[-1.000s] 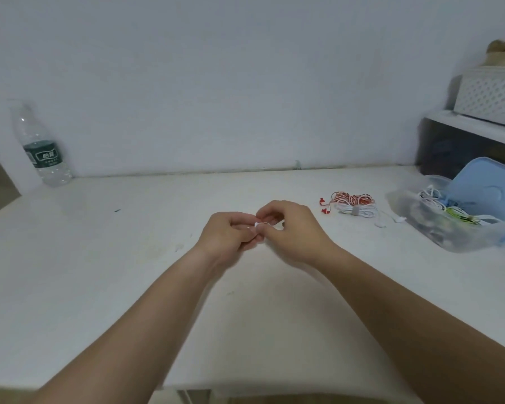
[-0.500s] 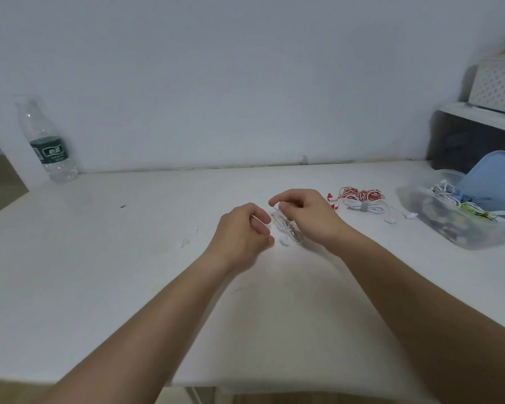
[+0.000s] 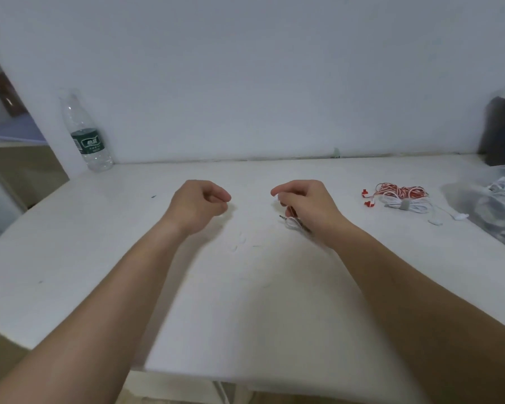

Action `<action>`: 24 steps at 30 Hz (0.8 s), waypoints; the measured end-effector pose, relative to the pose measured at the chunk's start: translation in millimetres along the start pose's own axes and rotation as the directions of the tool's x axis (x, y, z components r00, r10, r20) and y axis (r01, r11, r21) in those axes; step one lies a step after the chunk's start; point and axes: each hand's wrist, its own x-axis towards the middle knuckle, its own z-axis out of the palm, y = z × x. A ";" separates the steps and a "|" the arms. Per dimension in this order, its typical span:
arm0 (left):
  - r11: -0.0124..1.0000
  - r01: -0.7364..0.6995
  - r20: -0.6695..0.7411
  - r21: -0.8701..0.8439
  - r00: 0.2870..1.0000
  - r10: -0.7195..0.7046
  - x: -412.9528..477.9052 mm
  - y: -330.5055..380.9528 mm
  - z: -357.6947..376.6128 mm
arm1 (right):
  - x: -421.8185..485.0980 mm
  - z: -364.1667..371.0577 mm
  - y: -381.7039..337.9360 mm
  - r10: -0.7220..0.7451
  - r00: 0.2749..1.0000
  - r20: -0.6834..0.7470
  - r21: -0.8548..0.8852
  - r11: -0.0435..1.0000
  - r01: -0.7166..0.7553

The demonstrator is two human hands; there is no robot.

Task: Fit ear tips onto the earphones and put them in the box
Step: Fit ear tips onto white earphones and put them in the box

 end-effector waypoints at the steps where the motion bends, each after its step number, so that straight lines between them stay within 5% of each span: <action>1: 0.999 -0.004 0.038 0.037 0.999 0.003 -1.7 -0.6 -2.2 | 0.8 2.9 0.3 -0.010 1.000 0.018 -0.015 1.000 0.010; 8: 0.964 -0.126 0.288 0.236 0.956 0.055 -20.8 10.8 6.1 | 10.1 19.5 5.1 -0.093 0.995 0.033 -0.053 0.994 0.094; 14: 0.928 -0.128 0.287 0.350 0.958 0.023 -22.6 9.5 16.6 | 8.6 18.5 13.6 -0.123 0.991 0.043 -0.054 0.991 0.125; 24: 0.959 -0.117 0.272 0.257 0.961 0.045 -18.4 23.0 15.7 | 1.1 8.8 21.7 -0.125 0.989 0.078 -0.039 0.991 0.128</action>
